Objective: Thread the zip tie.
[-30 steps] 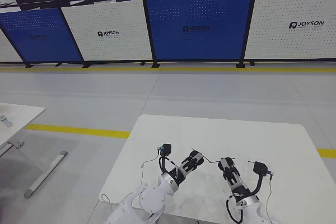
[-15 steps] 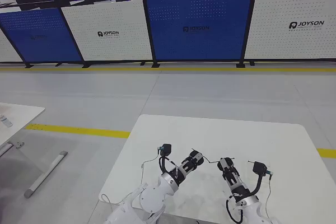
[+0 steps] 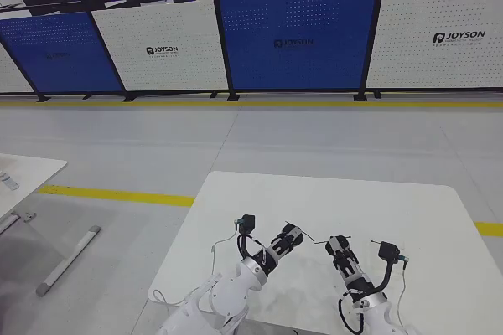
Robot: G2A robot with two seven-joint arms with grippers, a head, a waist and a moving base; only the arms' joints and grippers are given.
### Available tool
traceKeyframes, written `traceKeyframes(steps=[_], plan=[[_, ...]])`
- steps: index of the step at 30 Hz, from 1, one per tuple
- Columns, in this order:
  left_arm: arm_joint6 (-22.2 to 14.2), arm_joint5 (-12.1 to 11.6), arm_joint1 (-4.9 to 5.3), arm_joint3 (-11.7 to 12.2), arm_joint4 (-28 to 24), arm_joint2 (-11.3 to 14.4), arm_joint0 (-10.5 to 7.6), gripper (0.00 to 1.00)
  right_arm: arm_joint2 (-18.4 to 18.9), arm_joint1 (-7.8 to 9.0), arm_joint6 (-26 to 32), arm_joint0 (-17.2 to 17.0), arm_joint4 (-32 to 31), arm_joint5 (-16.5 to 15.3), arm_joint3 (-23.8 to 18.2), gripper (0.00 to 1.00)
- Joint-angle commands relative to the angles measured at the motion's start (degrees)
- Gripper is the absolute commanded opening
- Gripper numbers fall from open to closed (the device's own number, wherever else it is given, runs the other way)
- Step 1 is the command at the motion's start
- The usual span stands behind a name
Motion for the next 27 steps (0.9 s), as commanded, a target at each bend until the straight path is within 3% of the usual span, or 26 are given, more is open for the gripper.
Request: traceKeyframes(steps=[1,6,27], plan=[[-0.02,-0.01,0.0,0.0,0.01,0.0,0.0,0.0,0.0,0.0,0.0,0.0,0.0,0.0,0.0,0.0],[-0.02,-0.01,0.0,0.0,0.01,0.0,0.0,0.0,0.59,-0.16,-2.2,-0.3,0.51,0.59,0.06,0.0],[-0.02,-0.01,0.0,0.0,0.01,0.0,0.0,0.0,0.23,-0.52,-0.29,0.72,2.08,0.22,1.21,0.0]])
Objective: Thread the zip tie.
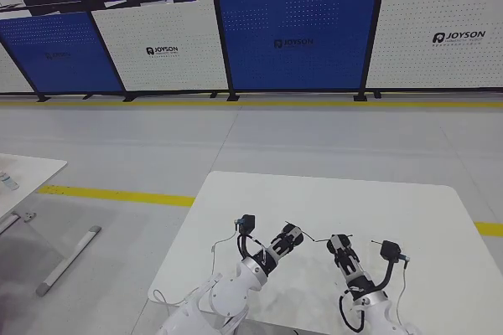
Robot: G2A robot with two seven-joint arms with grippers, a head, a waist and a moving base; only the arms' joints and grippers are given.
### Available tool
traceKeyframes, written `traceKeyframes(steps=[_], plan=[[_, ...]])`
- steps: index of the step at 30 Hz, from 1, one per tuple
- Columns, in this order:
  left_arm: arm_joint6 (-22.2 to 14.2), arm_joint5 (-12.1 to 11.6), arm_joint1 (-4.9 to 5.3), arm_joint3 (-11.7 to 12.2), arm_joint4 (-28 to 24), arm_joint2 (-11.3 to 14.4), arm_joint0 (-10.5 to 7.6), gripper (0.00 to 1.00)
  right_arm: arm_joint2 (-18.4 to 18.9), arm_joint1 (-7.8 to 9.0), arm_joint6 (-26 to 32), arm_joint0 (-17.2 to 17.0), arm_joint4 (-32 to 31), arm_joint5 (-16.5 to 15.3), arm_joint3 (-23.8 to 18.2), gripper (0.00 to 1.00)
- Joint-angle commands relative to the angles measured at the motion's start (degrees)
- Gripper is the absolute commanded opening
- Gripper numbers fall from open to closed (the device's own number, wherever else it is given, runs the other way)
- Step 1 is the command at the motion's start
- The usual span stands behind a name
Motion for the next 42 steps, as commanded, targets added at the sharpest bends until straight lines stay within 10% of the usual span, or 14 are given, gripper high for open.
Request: traceKeyframes(steps=[1,42], plan=[[0.0,0.0,0.0,0.0,0.0,0.0,0.0,0.0,0.04,-0.03,0.03,0.09,0.01,-0.01,0.18,0.0],[0.0,0.0,0.0,0.0,0.0,0.0,0.0,0.0,-1.09,-0.84,0.95,1.36,0.25,0.32,1.98,0.0]])
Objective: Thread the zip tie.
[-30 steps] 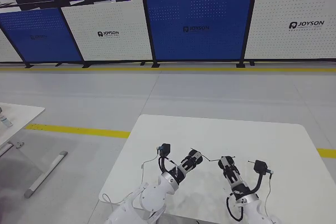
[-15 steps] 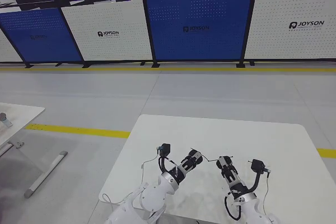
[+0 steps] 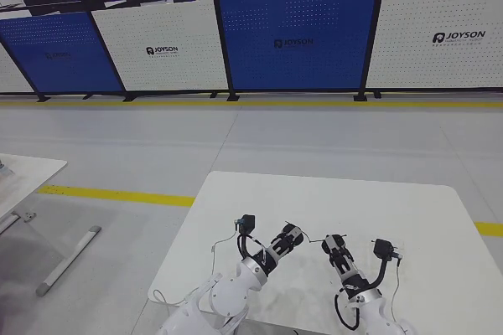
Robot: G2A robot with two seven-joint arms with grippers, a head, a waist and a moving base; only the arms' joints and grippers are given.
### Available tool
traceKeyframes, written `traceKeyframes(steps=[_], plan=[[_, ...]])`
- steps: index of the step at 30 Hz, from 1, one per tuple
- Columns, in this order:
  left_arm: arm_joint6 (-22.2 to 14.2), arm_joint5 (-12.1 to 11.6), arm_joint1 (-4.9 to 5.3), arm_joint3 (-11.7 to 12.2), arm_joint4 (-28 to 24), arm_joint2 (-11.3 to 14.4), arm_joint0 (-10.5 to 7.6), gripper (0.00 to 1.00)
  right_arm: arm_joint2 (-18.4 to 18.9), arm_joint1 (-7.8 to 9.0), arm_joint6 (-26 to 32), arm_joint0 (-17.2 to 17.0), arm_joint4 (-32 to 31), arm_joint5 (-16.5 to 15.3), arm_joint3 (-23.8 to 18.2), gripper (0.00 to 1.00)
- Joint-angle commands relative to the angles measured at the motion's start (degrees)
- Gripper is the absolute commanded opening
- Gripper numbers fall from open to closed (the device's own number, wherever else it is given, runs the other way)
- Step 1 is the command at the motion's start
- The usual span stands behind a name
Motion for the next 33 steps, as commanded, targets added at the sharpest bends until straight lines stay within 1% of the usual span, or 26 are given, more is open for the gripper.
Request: traceKeyframes(steps=[1,8,9,11,13,16,19,23,30,33], plan=[[0.0,0.0,0.0,0.0,0.0,0.0,0.0,0.0,0.0,0.0,-0.01,-0.01,-0.03,0.0,-0.02,0.0],[0.0,0.0,0.0,0.0,0.0,0.0,0.0,0.0,0.0,0.0,-0.01,-0.01,-0.03,0.0,-0.02,0.0],[0.1,-0.1,-0.06,0.04,-0.3,0.1,0.03,0.0,-0.05,-0.04,-0.18,-0.11,0.58,-0.45,-0.29,0.0],[0.62,-0.83,-0.19,-0.05,-1.47,0.13,0.15,0.0,0.08,-0.16,-1.62,-0.52,2.03,-2.38,-0.57,0.0],[1.24,-2.14,-0.35,-0.28,-3.38,-0.05,0.37,0.0,0.09,-0.27,-3.05,-1.01,3.25,-4.59,-0.63,0.0],[1.27,-3.52,-0.4,-0.37,-4.66,-0.43,0.67,0.0,0.04,-0.38,-3.53,-1.28,4.29,-5.81,-0.46,0.0],[0.9,-4.58,-0.39,-0.77,-4.95,-0.66,1.04,0.0,-0.42,-0.47,-3.2,-1.24,4.09,-5.78,-0.27,0.0],[-1.12,-5.32,-0.3,-1.36,-5.55,-0.68,1.57,0.0,-0.71,-0.6,-3.09,-1.0,4.29,-5.98,-0.02,0.0],[-1.25,-5.88,-0.3,-1.44,-5.43,-1.04,1.8,0.0,-0.59,-0.82,-4.67,-1.33,5.11,-6.87,-0.4,0.0],[-1.73,-6.04,-0.31,-1.55,-5.54,-1.06,1.83,0.0,-0.27,-0.87,-4.81,-1.47,5.76,-6.64,-0.55,0.0]])
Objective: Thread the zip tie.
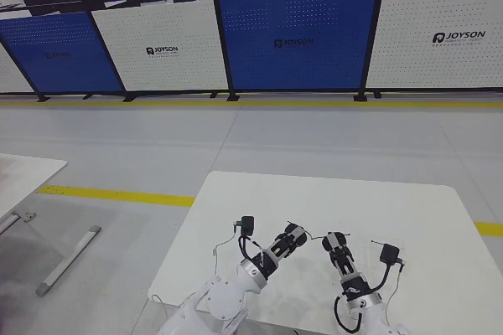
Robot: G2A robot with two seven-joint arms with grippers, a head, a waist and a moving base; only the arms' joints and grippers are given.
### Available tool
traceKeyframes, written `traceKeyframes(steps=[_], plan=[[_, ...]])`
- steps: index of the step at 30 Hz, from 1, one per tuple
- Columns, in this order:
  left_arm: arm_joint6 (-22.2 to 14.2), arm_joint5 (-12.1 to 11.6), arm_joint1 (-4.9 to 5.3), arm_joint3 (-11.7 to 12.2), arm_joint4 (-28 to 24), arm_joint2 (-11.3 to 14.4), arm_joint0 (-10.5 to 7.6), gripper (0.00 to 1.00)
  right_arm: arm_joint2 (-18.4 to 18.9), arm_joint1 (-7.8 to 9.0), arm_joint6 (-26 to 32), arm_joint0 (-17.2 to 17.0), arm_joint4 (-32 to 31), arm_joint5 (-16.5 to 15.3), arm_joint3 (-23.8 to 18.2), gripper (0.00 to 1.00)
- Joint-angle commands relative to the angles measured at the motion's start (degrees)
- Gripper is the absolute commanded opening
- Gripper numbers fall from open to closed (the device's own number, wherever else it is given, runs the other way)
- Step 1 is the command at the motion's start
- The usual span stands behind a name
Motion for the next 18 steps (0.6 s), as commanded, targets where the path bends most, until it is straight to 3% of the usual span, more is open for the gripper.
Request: traceKeyframes(steps=[1,12,18], plan=[[-0.24,-0.1,-0.01,-0.06,0.08,0.03,-0.02,0.0,0.22,-0.04,-0.15,0.01,0.31,0.24,-0.05,0.0],[0.22,-0.79,-0.26,0.15,-1.42,0.11,0.05,0.0,0.43,-0.25,0.3,0.3,1.1,-0.21,0.23,0.0],[0.54,3.87,-0.69,-0.04,-8.98,-0.31,-0.01,0.0,0.46,-0.35,-0.08,0.46,0.67,-1.95,0.99,0.0]])
